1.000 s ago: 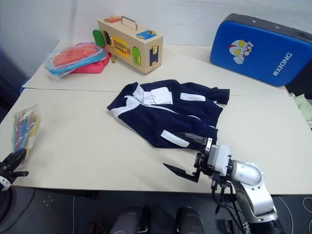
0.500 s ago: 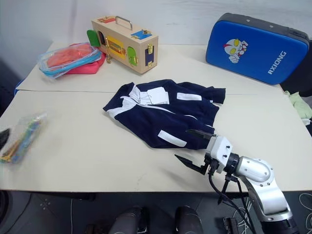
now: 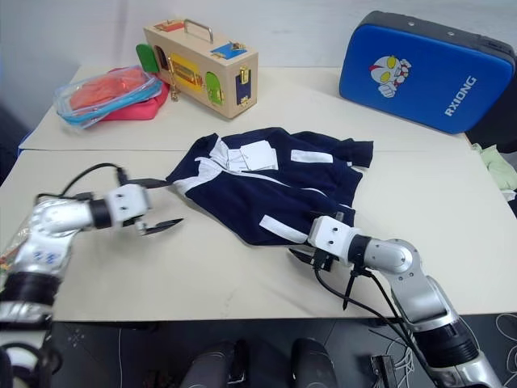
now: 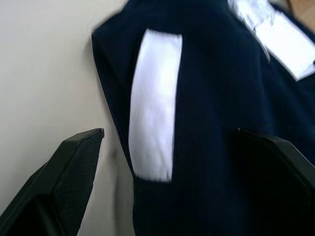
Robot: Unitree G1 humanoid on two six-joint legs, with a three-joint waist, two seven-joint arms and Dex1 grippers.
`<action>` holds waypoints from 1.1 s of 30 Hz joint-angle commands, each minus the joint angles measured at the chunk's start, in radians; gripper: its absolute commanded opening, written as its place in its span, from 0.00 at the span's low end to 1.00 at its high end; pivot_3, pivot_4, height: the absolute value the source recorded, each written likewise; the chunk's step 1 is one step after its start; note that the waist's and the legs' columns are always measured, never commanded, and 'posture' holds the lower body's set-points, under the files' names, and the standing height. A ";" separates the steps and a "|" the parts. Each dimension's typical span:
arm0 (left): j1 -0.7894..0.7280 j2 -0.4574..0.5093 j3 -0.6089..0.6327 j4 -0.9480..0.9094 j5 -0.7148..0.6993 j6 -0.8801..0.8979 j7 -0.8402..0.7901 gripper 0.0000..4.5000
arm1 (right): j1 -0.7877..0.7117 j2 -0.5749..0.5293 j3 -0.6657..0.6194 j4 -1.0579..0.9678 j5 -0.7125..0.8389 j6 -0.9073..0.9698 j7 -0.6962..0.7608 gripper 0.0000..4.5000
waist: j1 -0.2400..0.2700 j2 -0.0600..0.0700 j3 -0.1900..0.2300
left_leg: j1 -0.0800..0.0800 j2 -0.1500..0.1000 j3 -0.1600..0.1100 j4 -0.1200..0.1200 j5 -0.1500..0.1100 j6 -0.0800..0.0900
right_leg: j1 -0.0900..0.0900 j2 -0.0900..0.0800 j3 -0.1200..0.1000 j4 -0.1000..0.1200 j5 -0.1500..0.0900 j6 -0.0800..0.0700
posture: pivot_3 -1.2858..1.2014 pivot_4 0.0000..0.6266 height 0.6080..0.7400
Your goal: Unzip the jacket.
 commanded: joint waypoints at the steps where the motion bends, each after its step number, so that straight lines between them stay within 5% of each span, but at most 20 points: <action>1: -0.107 -0.026 -0.067 0.180 0.093 -0.114 0.029 1.00 | 0.051 -0.035 -0.010 -0.093 -0.012 -0.004 0.010 0.89 | 0.001 0.000 0.000 | 0.000 0.000 0.000 0.000 0.000 0.000 | 0.000 0.000 0.000 0.000 0.000 0.000 | 0.52 0.24 1.00; 9: -0.266 -0.114 -0.137 0.470 0.211 -0.219 0.214 1.00 | 0.099 -0.030 -0.033 -0.038 -0.127 -0.092 -0.125 0.27 | 0.003 -0.001 -0.001 | 0.003 -0.001 -0.002 0.004 0.003 0.003 | 0.002 -0.004 0.001 0.006 0.001 0.002 | 0.52 0.24 1.00; 13: -0.290 -0.159 -0.155 0.541 0.230 -0.218 0.235 0.81 | 0.114 -0.031 -0.045 -0.004 -0.135 -0.144 -0.149 0.00 | 0.015 -0.002 -0.001 | 0.003 -0.003 -0.004 0.004 0.003 0.003 | 0.003 -0.008 0.001 0.008 0.001 0.002 | 0.52 0.24 1.00; 19: -0.241 -0.167 -0.135 0.583 0.182 -0.180 0.128 0.42 | 0.108 -0.032 -0.057 0.022 -0.050 -0.216 -0.084 0.00 | 0.018 -0.002 -0.001 | 0.003 -0.003 -0.004 0.007 0.003 0.004 | 0.004 -0.007 0.000 0.009 0.001 0.002 | 0.52 0.24 1.00; 25: -0.083 -0.138 -0.089 0.390 0.037 -0.061 -0.095 0.00 | 0.135 -0.065 -0.083 0.008 0.165 -0.285 0.124 0.00 | -0.008 -0.002 -0.002 | 0.004 -0.001 -0.004 0.006 0.003 0.004 | 0.005 -0.007 0.000 0.008 0.001 0.002 | 0.52 0.24 1.00; 26: -0.047 -0.129 -0.081 0.325 0.010 -0.026 -0.115 0.00 | 0.147 -0.074 -0.090 -0.002 0.199 -0.279 0.153 0.00 | -0.011 -0.001 -0.002 | 0.004 -0.001 -0.004 0.006 0.002 0.003 | 0.005 -0.007 0.000 0.007 0.001 0.002 | 0.52 0.24 1.00; 30: 0.427 0.065 -0.033 -0.459 -0.246 0.392 -0.235 0.00 | 0.200 -0.189 -0.163 0.044 0.320 -0.268 0.336 0.00 | -0.041 -0.001 -0.002 | 0.008 -0.001 -0.004 0.000 0.001 0.003 | 0.007 -0.010 0.005 0.002 0.001 0.002 | 0.52 0.24 1.00; 33: 0.583 0.127 0.008 -0.704 -0.323 0.570 -0.181 0.00 | 0.206 -0.223 -0.179 0.068 0.349 -0.261 0.389 0.00 | -0.033 0.002 0.000 | 0.024 0.000 -0.010 -0.003 -0.005 0.001 | 0.026 -0.009 0.003 -0.007 0.001 0.002 | 0.52 0.24 1.00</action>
